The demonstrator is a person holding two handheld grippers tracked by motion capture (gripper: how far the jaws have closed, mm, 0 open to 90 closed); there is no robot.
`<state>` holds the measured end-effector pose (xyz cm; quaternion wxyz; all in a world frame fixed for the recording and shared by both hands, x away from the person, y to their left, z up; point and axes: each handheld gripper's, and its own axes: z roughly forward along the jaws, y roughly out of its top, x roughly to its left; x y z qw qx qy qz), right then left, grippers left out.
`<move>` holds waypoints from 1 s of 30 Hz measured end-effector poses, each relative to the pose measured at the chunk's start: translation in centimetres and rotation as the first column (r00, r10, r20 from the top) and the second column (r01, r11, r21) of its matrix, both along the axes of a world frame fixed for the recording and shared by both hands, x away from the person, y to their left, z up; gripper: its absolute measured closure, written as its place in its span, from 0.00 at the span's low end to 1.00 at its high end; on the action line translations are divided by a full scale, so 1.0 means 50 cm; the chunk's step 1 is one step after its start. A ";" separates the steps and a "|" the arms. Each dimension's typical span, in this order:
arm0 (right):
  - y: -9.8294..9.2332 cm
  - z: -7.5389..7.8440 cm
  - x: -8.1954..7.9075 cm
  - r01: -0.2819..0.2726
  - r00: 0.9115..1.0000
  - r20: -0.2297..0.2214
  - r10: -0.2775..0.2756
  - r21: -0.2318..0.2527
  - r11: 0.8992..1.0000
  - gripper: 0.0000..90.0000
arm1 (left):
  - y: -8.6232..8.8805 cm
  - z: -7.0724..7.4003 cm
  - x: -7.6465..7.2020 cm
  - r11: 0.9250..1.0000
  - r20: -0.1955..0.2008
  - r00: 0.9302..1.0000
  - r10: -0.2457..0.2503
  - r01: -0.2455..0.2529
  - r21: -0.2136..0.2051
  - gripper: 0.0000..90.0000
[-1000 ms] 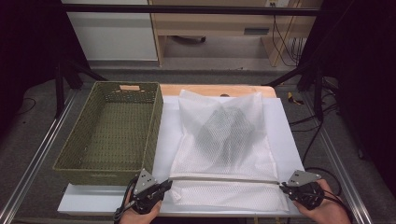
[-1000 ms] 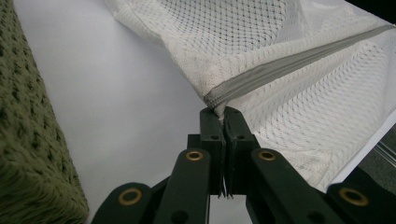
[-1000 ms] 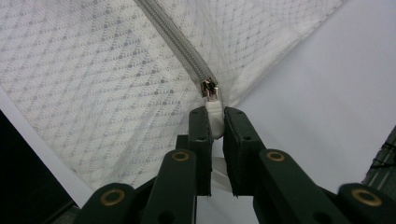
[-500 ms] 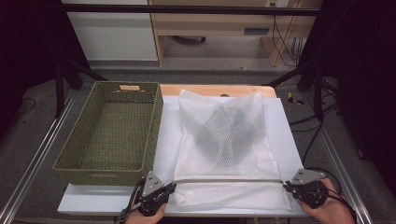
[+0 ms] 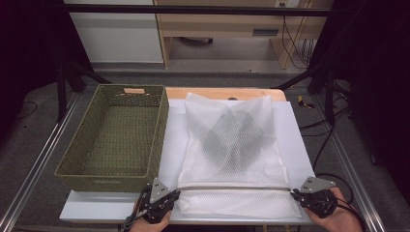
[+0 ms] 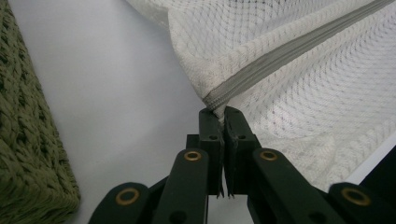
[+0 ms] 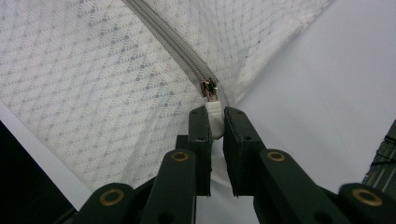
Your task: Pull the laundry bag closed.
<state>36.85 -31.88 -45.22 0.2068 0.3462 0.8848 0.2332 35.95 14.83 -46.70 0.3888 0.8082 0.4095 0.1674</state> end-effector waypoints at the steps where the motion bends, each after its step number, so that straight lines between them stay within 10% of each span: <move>1: 0.001 0.001 -0.001 0.002 1.000 -0.004 -0.002 0.002 1.000 0.91 | 0.001 -0.001 0.001 1.000 0.001 1.000 0.000 0.000 0.002 0.96; 6: 0.000 0.000 -0.001 0.007 1.000 0.004 -0.008 0.034 0.999 0.89 | 0.002 0.004 -0.001 1.000 0.037 0.999 0.015 -0.016 0.020 0.89; 23: 0.048 0.032 0.014 0.063 0.988 0.130 -0.086 0.174 0.983 0.13 | -0.037 0.060 -0.007 0.998 0.179 0.983 -0.032 0.041 -0.044 0.20; 30: 0.080 0.055 0.037 0.130 0.956 0.208 -0.207 0.332 0.934 0.09 | -0.084 0.079 0.029 0.996 0.179 0.980 -0.085 0.090 -0.018 0.07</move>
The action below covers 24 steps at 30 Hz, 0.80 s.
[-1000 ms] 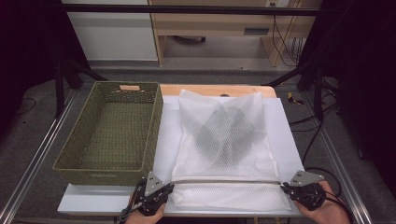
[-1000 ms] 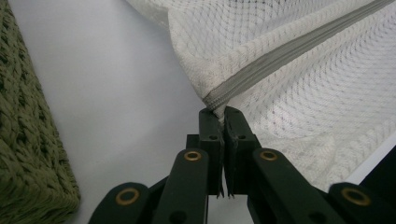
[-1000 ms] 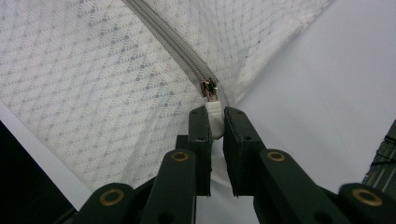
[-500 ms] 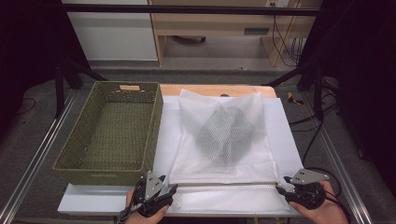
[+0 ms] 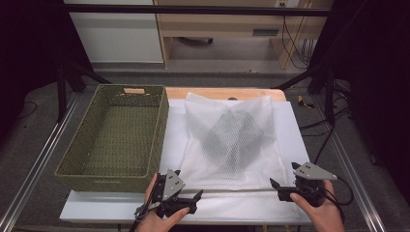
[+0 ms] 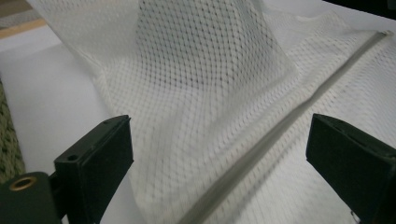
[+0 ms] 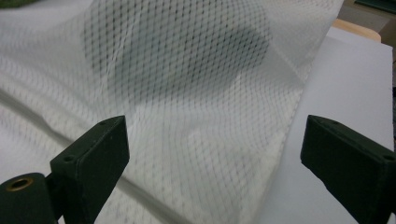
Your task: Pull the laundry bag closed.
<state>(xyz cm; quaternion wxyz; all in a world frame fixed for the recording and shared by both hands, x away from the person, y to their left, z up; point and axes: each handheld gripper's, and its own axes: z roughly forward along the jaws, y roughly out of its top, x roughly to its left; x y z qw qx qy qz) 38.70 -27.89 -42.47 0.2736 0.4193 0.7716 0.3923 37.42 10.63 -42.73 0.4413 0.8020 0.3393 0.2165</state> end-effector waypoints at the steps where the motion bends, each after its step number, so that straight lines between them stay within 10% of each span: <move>1: 0.002 0.001 0.004 0.010 1.000 0.006 -0.010 0.017 1.000 0.09 | -0.006 0.003 0.009 1.000 -0.004 1.000 -0.003 0.003 -0.011 0.06; 12: -0.024 0.012 0.043 0.111 0.993 0.022 -0.115 0.129 0.985 0.10 | -0.030 0.023 0.090 0.997 -0.013 1.000 0.003 -0.004 -0.082 0.04; 24: -0.093 -0.060 0.052 0.297 0.954 0.000 -0.299 0.126 0.947 0.10 | -0.005 -0.044 0.169 0.995 -0.020 0.995 0.097 -0.098 -0.019 0.06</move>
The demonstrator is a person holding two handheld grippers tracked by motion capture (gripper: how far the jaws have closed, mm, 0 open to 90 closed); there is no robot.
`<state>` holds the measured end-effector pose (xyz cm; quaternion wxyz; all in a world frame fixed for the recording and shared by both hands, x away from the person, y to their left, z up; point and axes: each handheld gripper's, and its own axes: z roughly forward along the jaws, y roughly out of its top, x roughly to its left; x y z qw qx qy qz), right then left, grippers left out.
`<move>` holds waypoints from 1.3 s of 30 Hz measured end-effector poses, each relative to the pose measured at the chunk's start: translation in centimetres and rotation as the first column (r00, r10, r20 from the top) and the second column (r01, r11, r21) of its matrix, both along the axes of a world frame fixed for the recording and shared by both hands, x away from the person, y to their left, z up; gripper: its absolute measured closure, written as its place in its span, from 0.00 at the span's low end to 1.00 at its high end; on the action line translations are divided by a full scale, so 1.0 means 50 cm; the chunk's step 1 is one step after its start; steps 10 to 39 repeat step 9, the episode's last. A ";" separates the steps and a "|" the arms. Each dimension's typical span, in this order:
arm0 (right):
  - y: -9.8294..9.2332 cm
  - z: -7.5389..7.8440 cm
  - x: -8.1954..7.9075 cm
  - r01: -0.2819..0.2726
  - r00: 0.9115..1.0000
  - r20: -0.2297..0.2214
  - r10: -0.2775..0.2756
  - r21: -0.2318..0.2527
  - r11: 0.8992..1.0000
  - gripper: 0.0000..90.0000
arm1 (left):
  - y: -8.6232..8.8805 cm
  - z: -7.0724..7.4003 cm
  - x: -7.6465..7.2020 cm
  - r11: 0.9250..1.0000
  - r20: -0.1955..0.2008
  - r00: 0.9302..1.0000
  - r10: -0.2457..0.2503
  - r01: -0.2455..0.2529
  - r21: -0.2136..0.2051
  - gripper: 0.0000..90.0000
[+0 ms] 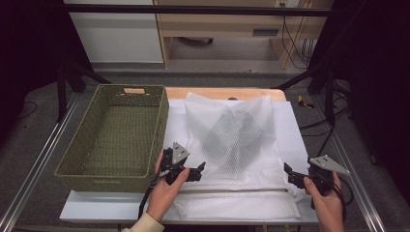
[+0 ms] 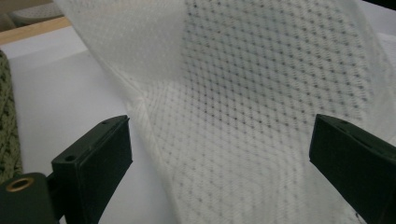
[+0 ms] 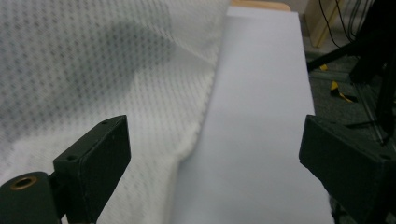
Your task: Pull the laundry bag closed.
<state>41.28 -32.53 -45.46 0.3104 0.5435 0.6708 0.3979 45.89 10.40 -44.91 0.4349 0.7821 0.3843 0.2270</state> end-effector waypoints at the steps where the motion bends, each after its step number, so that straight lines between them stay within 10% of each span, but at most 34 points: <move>1: -0.006 -0.005 -0.002 0.008 1.000 -0.006 -0.008 -0.003 1.000 0.11 | 0.000 0.000 0.000 1.000 0.000 1.000 0.000 0.000 0.000 0.06; 7: -0.034 -0.031 -0.023 0.086 0.996 -0.021 -0.085 0.056 0.995 0.16 | 0.002 -0.032 -0.017 0.999 -0.002 1.000 0.016 -0.016 0.031 0.06; 39: -0.035 -0.032 -0.023 0.088 0.996 -0.023 -0.086 0.058 0.994 0.16 | 0.001 -0.040 -0.020 0.999 0.000 1.000 0.023 -0.023 0.044 0.06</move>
